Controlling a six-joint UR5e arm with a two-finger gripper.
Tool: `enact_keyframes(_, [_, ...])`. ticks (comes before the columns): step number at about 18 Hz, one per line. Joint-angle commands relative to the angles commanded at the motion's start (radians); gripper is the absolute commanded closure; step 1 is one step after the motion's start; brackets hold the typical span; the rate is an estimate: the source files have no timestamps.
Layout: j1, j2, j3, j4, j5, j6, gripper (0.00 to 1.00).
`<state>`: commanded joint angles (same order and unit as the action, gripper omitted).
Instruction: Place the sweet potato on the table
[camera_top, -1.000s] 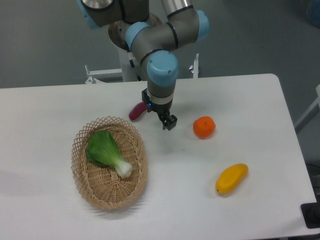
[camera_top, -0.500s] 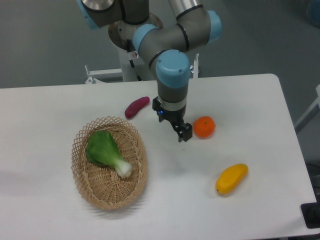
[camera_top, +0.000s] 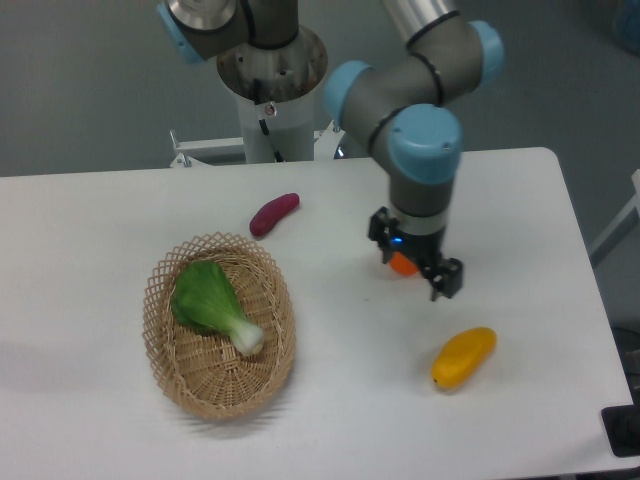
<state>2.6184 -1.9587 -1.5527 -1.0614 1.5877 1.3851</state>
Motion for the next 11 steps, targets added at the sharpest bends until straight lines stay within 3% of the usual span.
enact_keyframes(6, [0.049, -0.071, 0.088, -0.018, 0.000, 0.057, 0.00])
enact_keyframes(11, [0.069, -0.088, 0.098, -0.015, -0.005, 0.069, 0.00])
